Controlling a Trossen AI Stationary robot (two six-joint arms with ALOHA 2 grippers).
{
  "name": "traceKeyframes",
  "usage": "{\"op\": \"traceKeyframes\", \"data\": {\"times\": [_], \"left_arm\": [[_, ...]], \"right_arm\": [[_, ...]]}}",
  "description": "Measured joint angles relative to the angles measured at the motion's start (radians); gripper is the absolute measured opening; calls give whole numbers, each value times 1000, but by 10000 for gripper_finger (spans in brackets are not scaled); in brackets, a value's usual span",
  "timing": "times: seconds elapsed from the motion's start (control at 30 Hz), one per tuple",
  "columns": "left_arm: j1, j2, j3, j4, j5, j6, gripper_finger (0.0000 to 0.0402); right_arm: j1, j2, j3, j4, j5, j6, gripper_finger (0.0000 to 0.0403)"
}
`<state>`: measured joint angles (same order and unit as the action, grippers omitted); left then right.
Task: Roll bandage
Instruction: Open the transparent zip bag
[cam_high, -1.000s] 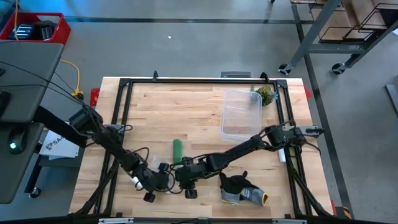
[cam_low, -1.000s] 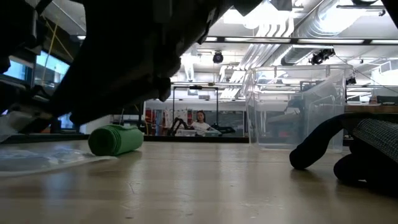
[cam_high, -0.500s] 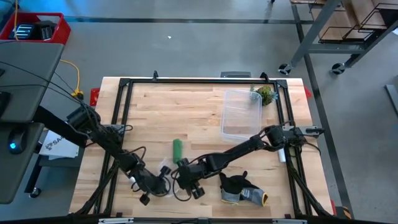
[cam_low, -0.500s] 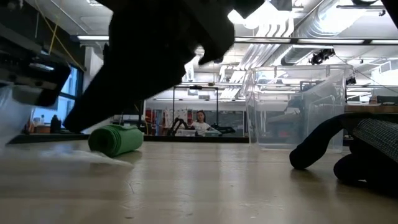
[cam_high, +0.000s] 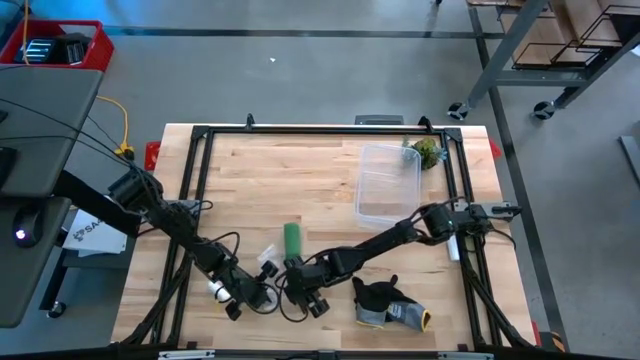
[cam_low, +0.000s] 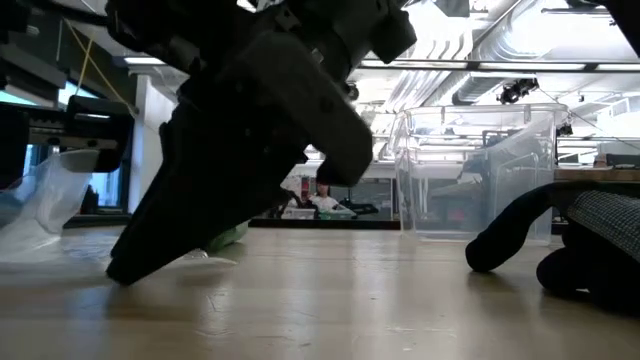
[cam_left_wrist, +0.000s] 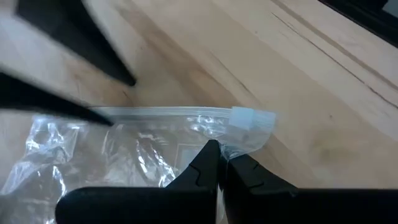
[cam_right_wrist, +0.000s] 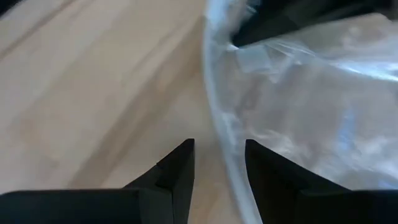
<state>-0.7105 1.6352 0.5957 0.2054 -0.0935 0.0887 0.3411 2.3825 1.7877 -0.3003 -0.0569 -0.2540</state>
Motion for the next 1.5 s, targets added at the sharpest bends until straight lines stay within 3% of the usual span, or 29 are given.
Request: {"op": "traceKeyframes", "data": {"times": [0.3,0.7,0.97,1.13,1.27,1.5], "left_arm": [[0,0,0,0,10,29,0],[0,0,0,3,-3,21,0],[0,0,0,0,-2,13,0],[1,-1,0,6,-2,-32,0],[1,-14,0,0,-6,-87,0],[-19,-70,0,-44,-118,-35,0]], "right_arm": [[-27,-3,3,-8,-41,-35,127],[-25,13,5,-8,-78,-39,76],[-15,27,7,-7,-91,-39,9],[-4,28,7,-16,-82,-36,1],[-2,28,8,-35,-100,75,0],[-35,33,5,-2,-282,362,0]]}}
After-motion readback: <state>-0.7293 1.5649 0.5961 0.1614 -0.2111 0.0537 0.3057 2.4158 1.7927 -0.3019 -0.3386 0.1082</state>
